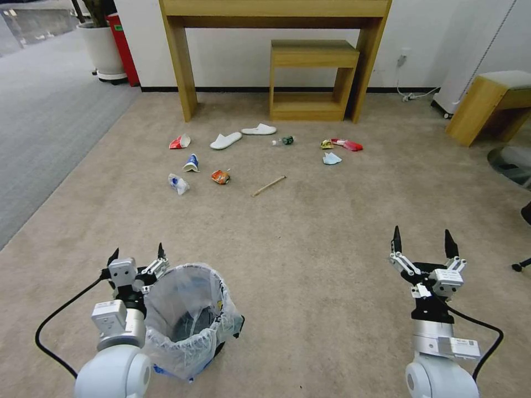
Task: Pick up the trash bin and place the garbage on the floor into it.
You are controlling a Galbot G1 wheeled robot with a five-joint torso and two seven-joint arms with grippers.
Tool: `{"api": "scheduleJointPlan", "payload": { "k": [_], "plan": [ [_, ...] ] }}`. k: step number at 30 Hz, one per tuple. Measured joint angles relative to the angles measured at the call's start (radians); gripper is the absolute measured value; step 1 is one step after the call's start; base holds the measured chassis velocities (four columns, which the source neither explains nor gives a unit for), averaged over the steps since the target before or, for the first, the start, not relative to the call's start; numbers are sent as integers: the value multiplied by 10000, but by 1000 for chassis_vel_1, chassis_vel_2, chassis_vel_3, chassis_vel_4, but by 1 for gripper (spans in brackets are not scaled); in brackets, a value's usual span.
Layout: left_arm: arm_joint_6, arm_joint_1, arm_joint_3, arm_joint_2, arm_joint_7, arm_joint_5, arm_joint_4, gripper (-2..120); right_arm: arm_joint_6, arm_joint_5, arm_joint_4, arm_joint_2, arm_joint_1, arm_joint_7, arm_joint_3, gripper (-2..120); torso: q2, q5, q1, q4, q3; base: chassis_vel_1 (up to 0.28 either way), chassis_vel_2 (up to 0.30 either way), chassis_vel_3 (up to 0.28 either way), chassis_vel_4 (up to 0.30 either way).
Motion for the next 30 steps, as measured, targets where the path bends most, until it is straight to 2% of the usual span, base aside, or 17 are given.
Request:
{"api": "scheduleJointPlan", "payload": {
  "k": [1,3,6,11,14,22,30],
  "plan": [
    [356,121,5,359,-364,-342,-184,100,-4,16,-38,-42,6,18,8,100,0,1,1,0,-1,0,0,0,0],
    [614,190,-18,564,-524,-515,-282,100,-6,27,-54,-62,7,24,18,100,0,2,1,0,0,0,0,0,0],
    [1744,387,-17,1393,-1318,-1732,-613,100,-22,42,-100,-98,24,40,31,100,0,0,1,0,0,0,0,0,0],
    [2415,558,-10,1907,-1847,-2469,-841,100,-29,42,-131,-96,51,45,29,100,0,0,1,0,-1,0,0,0,0],
    [3186,714,35,2321,-2700,-3552,-1171,100,-54,35,-157,-58,76,53,1,100,0,0,0,0,0,0,0,0,0],
    [3675,776,219,2668,-3672,-4697,-1171,100,-60,-12,-193,32,96,53,-6,100,0,3,0,0,-1,0,0,0,0],
    [3667,538,702,2667,-3836,-4892,-469,100,-29,-52,-227,111,51,44,17,100,1,1,0,0,0,0,0,0,0]
  ]
}}
